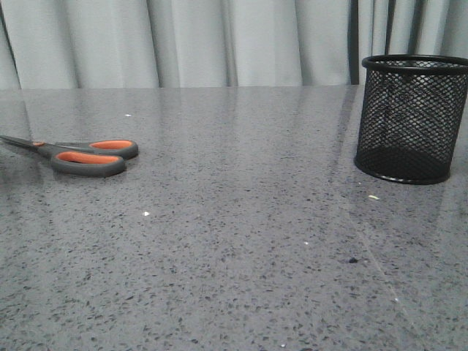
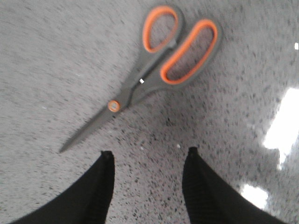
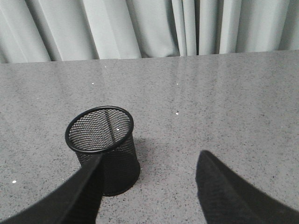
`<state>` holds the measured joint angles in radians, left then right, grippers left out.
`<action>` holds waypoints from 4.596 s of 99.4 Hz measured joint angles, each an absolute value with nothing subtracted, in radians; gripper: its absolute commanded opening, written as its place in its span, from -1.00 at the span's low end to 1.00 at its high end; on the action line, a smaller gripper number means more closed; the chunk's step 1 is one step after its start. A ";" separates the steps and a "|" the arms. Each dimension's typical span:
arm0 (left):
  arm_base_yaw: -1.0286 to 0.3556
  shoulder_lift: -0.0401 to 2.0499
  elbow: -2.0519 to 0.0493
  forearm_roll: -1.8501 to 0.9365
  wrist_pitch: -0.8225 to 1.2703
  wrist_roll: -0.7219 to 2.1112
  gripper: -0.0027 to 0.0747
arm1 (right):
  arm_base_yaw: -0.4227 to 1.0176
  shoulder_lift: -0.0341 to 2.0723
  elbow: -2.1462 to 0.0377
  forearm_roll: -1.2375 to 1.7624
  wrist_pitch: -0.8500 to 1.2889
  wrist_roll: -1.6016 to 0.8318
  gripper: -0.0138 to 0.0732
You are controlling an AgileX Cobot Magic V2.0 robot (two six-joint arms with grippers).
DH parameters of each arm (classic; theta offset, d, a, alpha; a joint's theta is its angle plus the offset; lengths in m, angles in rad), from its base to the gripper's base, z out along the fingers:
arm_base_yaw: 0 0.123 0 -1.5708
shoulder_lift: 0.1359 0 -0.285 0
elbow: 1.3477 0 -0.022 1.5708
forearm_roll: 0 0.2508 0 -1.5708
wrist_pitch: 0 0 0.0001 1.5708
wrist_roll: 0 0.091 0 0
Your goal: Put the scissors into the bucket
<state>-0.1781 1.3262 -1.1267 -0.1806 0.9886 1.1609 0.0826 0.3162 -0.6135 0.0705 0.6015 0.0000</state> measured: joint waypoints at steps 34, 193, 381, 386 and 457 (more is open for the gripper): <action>-0.215 1.487 -1.218 -0.090 1.014 1.216 0.21 | 0.090 0.316 -0.613 0.071 0.594 0.000 0.23; -0.215 1.833 -1.479 -0.245 1.203 1.613 0.14 | 0.090 0.316 -0.564 0.071 0.615 0.000 0.23; -0.878 1.450 -1.533 -0.371 0.770 1.619 -0.63 | 0.551 0.597 -0.696 0.545 0.324 -0.170 0.47; -0.892 1.450 -1.533 -0.371 0.758 1.619 -0.63 | 0.553 0.621 -0.696 0.561 0.313 -0.170 0.46; -0.924 1.318 -1.531 -0.520 0.717 1.523 -0.35 | 0.587 0.817 -0.795 0.593 0.307 -0.169 -0.83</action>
